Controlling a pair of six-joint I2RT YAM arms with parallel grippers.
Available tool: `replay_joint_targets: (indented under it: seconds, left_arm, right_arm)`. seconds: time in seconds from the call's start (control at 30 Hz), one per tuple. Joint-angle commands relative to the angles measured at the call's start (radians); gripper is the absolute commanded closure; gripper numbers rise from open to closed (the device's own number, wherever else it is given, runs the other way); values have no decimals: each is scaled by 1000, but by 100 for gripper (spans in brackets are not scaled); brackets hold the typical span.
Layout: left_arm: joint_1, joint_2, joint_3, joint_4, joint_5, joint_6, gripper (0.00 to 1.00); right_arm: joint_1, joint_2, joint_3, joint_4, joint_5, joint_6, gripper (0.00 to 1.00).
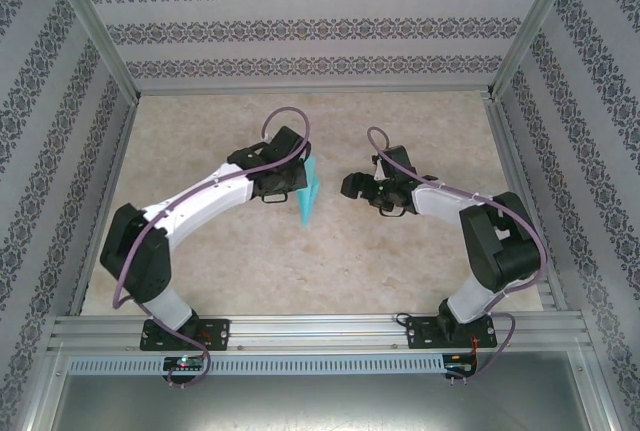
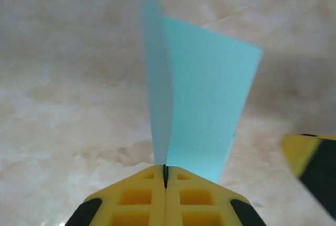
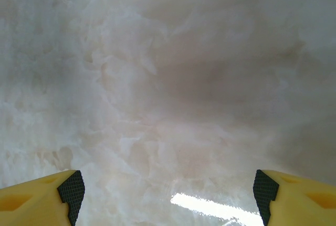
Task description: Fold a paper plane with a square sheet of paper (pick it up from the middle)
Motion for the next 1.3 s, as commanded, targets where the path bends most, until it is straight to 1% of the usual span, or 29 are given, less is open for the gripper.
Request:
replay_joint_targets:
  seconds: [0.0, 0.1, 0.17, 0.27, 0.3, 0.37, 0.47, 0.57, 0.67, 0.73, 0.83, 0.93, 1.13, 1.27]
  left_arm:
    - [12, -31, -74, 147, 91, 59, 94]
    - [29, -30, -136, 252, 161, 54, 94]
    - [43, -11, -188, 352, 220, 44, 95]
    - [56, 33, -245, 478, 319, 26, 95]
    - [57, 44, -254, 499, 332, 25, 95]
    - [59, 57, -280, 543, 352, 31, 95]
    - [72, 65, -331, 617, 396, 13, 95]
    - [85, 76, -400, 713, 444, -11, 95]
    - [93, 89, -449, 769, 463, -22, 96]
    - [99, 95, -472, 790, 465, -28, 96]
    - [111, 105, -500, 822, 475, -40, 96]
    - [117, 104, -516, 833, 479, -44, 96]
    - [123, 90, -522, 822, 470, -36, 96]
    - [126, 88, -524, 823, 472, -35, 97]
  right_arm:
    - [-8, -72, -34, 51, 46, 8, 14]
    - [-13, -118, -58, 64, 79, -1, 14]
    - [-12, -143, -67, 71, 88, -10, 14]
    - [-10, -156, -66, 76, 85, -29, 15]
    - [-6, -155, -64, 79, 83, -36, 16]
    - [6, -151, -55, 84, 60, -51, 20]
    - [56, -132, -28, 70, 20, -75, 27]
    - [116, -98, 13, 24, -3, -90, 37]
    - [160, -53, 37, -1, -39, -69, 49]
    - [179, -31, 40, 0, -48, -57, 53]
    - [199, 5, 51, -6, -48, -44, 57]
    - [213, 43, 70, -9, -65, -31, 58]
    - [231, 92, 93, -35, -60, -30, 58]
    - [243, 117, 108, -43, -97, -25, 58]
